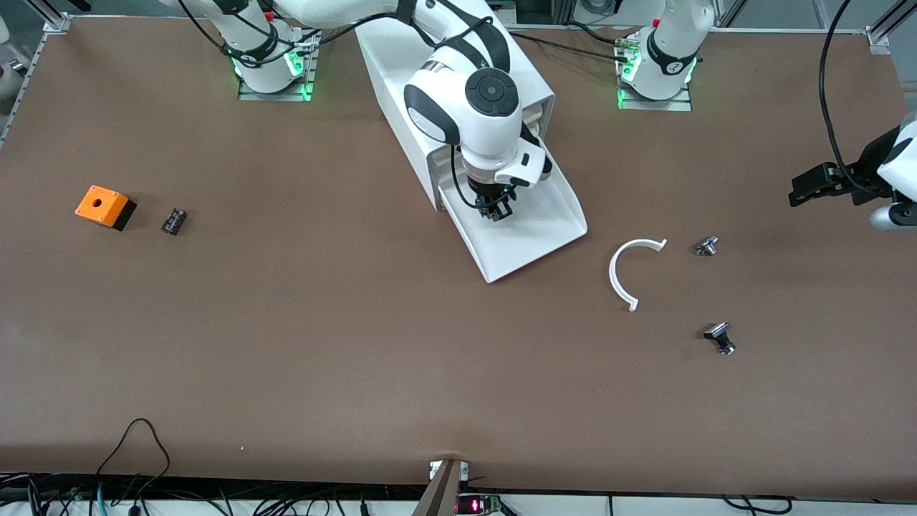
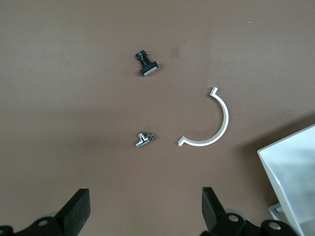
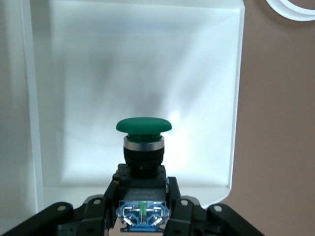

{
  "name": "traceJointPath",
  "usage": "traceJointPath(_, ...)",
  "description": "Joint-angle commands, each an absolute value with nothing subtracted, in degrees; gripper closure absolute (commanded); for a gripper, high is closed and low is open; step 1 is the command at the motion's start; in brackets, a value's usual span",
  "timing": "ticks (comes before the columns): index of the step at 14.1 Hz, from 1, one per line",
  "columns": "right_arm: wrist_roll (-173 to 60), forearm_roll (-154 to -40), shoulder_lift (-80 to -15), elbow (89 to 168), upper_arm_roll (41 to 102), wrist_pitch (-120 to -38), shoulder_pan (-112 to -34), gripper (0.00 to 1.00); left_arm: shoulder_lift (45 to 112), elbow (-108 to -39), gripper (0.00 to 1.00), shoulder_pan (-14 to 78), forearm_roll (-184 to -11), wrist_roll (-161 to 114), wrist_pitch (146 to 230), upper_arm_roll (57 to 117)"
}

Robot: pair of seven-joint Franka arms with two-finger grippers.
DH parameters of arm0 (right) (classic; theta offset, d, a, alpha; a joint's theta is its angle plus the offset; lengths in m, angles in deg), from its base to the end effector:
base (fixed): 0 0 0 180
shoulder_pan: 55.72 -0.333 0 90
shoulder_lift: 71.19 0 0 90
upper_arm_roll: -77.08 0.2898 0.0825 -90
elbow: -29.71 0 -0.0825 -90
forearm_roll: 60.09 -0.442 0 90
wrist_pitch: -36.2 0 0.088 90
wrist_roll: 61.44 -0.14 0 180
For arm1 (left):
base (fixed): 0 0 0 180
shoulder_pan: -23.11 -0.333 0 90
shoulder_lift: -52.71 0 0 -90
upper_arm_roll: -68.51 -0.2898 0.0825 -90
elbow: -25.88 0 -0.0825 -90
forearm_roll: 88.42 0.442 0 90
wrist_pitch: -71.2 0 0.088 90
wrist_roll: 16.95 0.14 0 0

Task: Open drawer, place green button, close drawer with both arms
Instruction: 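Lower the green button into the open drawer with the right gripper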

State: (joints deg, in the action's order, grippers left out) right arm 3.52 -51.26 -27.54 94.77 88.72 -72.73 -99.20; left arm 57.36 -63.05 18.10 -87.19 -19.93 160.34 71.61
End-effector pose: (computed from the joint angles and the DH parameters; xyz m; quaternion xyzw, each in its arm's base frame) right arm 0.4974 0.6193 0.2900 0.5026 0.8645 0.0084 0.0042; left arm 0.6284 0.0249 0.5236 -0.9983 -0.0424 0.0386 0.0089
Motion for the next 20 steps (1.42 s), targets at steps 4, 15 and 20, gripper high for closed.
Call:
traceJointPath(4,-0.16,-48.31,-23.11,93.86,88.24,-74.97,-101.50,0.65,52.01,-66.66,0.00,18.46,-88.07,-23.80,157.24,71.32)
traceJointPath(15,-9.49,-45.15,-18.54,94.92,87.98,-82.10,-102.39,0.44,52.71,-66.05,0.00,17.75,-91.76,-23.80,158.47,69.03)
traceJointPath(20,-13.72,-45.06,-20.64,94.04,87.80,-78.50,-103.26,0.00,52.98,-65.70,0.00,17.93,-91.76,-23.80,158.56,69.03)
